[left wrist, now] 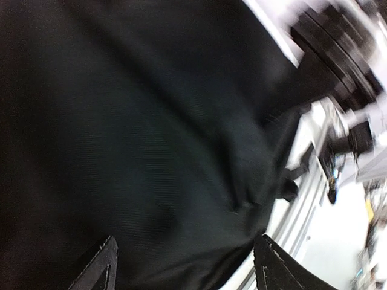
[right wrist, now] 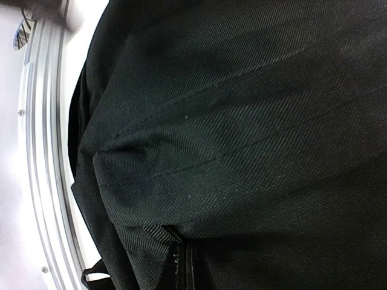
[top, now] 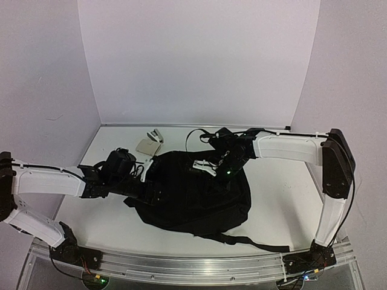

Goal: Pack the student bag
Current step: Unzip the student bag at the center of the board.

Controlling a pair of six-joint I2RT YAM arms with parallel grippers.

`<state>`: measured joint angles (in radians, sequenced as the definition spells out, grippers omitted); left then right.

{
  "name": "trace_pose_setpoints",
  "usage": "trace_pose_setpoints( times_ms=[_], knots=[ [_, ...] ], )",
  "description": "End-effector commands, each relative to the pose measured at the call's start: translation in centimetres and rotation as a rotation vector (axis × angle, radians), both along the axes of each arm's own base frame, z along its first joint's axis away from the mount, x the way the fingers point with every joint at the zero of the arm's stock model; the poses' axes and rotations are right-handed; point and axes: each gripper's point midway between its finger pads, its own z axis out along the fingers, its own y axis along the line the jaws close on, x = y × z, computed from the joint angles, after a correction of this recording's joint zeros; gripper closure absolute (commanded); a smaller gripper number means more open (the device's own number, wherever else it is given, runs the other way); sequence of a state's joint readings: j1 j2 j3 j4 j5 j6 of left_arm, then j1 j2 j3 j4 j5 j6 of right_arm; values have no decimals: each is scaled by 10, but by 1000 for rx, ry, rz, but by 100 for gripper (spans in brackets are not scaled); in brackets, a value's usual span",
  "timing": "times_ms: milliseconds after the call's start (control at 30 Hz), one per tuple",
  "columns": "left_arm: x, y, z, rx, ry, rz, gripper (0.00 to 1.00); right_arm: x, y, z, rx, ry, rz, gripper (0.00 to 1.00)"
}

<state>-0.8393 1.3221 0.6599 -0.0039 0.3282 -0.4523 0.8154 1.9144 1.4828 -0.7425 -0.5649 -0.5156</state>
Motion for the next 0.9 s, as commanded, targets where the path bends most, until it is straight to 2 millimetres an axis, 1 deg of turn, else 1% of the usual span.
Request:
trace_pose_setpoints(
  times_ms=[0, 167, 300, 367, 467, 633, 767, 867],
  knots=[
    [-5, -22, 20, -5, -227, -76, 23, 12, 16, 43, 85, -67, -31, 100],
    [-17, -46, 9, 59, -399, -158, 25, 19, 21, 45, 86, -65, -55, 100],
    [-29, -71, 4, 126, -607, -253, 28, 25, 21, 45, 78, -75, -76, 100],
    [-30, -82, 4, 171, -711, -285, 31, 28, 21, 47, 83, -73, -90, 100],
    [-29, -95, 3, 226, -811, -297, 36, 29, 20, 47, 83, -66, -98, 100],
    [-29, -102, 10, 256, -901, -298, 44, 27, 20, 43, 79, -49, -101, 100],
    [-34, -98, 21, 274, -961, -286, 50, 27, 20, 41, 78, -38, -103, 100],
    [-36, -94, 33, 278, -1001, -269, 52, 27, 21, 41, 79, -35, -104, 100]
  ],
)
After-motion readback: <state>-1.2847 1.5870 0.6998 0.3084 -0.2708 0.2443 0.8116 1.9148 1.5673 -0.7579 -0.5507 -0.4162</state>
